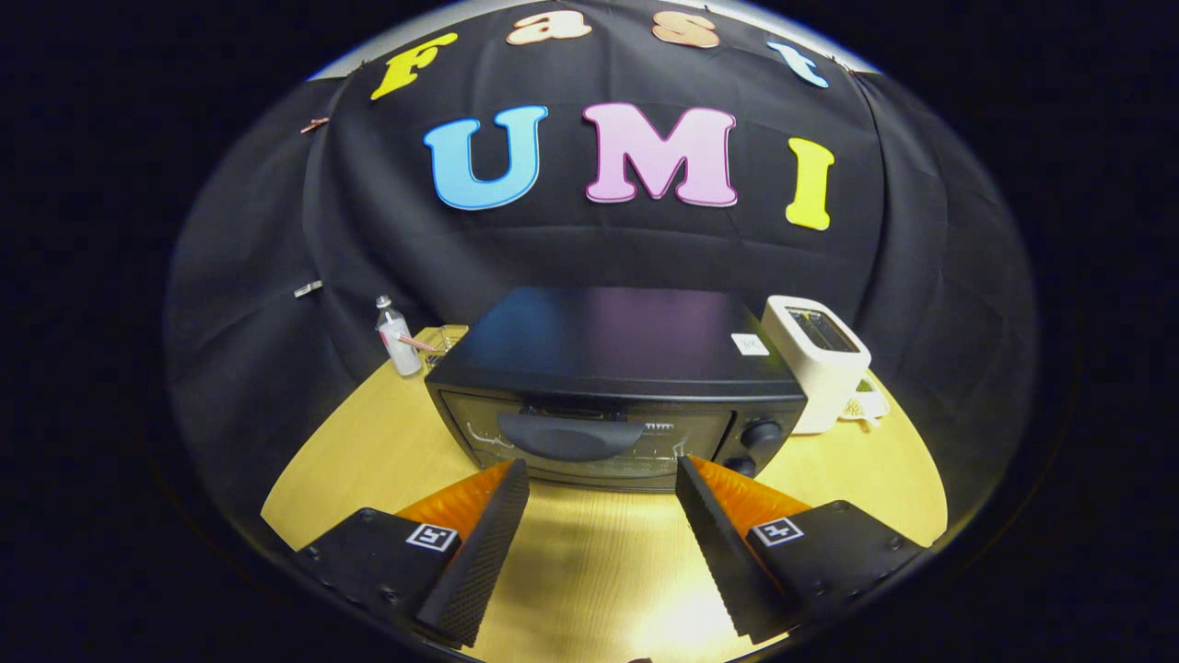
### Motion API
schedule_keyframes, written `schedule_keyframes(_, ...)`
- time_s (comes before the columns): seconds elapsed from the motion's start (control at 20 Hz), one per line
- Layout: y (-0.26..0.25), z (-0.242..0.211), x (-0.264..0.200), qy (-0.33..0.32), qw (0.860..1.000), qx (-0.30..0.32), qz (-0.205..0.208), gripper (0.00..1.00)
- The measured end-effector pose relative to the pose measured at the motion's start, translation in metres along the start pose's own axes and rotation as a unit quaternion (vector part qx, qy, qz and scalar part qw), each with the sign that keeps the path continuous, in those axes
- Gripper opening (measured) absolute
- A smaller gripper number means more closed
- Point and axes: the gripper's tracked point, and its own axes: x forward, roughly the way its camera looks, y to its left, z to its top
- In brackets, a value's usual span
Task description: Open the toaster oven, put the food inside, and close the toaster oven door.
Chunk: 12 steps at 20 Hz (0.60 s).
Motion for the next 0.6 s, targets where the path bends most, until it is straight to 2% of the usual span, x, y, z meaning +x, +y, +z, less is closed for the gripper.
schedule_keyframes(0.2, -0.020, 0.055, -0.032, -0.059, 0.998, -0.024, -0.007, 0.99)
schedule_keyframes(0.25, -0.029, 0.052, -0.041, -0.074, 0.997, -0.025, -0.007, 0.99)
schedule_keyframes(0.3, -0.033, 0.067, -0.050, -0.093, 0.995, -0.023, -0.007, 0.99)
schedule_keyframes(0.6, -0.065, 0.150, -0.104, -0.197, 0.979, -0.044, -0.031, 0.99)
